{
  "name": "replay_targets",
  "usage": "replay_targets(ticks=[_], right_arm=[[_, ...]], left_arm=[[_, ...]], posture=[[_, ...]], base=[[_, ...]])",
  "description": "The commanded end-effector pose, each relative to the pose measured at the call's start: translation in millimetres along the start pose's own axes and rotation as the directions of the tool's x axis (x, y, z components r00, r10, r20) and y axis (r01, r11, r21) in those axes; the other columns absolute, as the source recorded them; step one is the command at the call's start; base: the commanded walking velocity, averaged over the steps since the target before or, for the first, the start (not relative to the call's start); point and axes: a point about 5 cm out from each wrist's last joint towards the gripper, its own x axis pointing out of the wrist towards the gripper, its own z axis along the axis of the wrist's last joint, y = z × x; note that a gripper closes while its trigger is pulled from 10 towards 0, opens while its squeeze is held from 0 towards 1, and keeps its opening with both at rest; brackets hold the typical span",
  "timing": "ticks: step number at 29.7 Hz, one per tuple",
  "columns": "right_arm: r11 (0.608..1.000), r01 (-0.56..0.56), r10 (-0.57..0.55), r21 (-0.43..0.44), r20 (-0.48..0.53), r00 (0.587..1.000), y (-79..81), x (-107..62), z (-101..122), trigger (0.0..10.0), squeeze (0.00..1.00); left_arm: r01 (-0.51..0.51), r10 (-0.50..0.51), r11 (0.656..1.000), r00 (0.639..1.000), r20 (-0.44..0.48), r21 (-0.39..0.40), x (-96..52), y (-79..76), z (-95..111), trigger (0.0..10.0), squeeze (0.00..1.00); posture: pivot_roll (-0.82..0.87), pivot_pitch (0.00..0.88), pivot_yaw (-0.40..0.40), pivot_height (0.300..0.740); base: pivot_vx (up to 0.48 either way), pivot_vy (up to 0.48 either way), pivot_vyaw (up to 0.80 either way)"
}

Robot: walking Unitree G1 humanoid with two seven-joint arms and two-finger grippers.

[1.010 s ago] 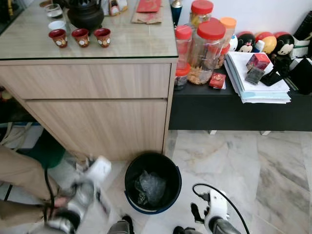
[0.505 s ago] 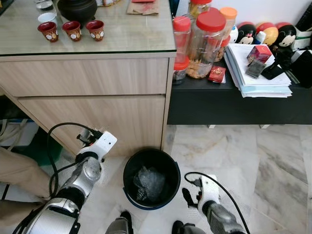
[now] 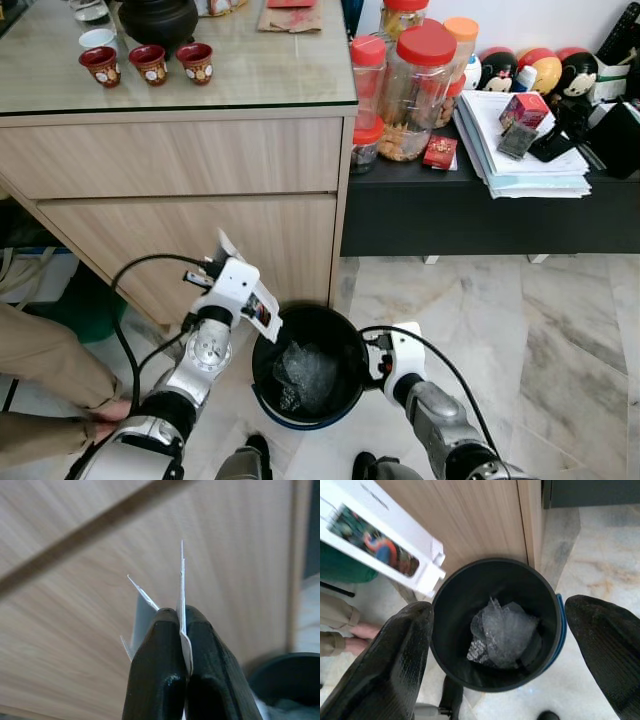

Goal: Picking trash to rubbish bin

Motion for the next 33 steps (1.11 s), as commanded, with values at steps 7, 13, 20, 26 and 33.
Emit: replay_targets(ticks=[7, 13, 20, 26, 33], right_arm=[[1.000, -0.015, 0.014, 0.004, 0.017, 1.000, 4.0, 1.8, 3, 10.0, 0.00], [1.000, -0.013, 0.013, 0.005, 0.019, 1.000, 3.6, 1.8, 3, 10.0, 0.00], [1.000, -0.007, 0.006, 0.008, 0.018, 1.000, 2.9, 1.7, 3, 10.0, 0.00], [1.000, -0.001, 0.000, 0.010, 0.019, 1.000, 2.7, 1.8, 3, 10.0, 0.00], [1.000, 0.005, -0.005, 0.014, 0.016, 1.000, 2.4, 1.9, 3, 10.0, 0.00]], left_arm=[[0.133, -0.133, 0.984, 0.991, 0.011, -0.117, -8.4, -16.5, -4, 10.0, 0.00], [0.221, -0.219, 0.961, 0.975, 0.028, -0.164, -8.2, -26.9, 0, 10.0, 0.00], [0.273, -0.269, 0.940, 0.962, 0.045, -0.206, -8.3, -36.6, 4, 10.0, 0.00], [0.296, -0.295, 0.932, 0.955, 0.036, -0.212, -9.6, -38.7, 2, 10.0, 0.00], [0.296, -0.299, 0.931, 0.954, 0.020, -0.214, -10.7, -37.0, -1, 10.0, 0.00]], posture=[[0.12, 0.223, -0.014, 0.740], [0.13, 0.232, -0.015, 0.740], [0.13, 0.235, -0.015, 0.740], [0.13, 0.237, -0.015, 0.740], [0.13, 0.236, -0.015, 0.740]], base=[[0.000, 0.000, 0.00], [0.000, 0.000, 0.00], [0.000, 0.000, 0.00], [0.000, 0.000, 0.00], [0.000, 0.000, 0.00]])
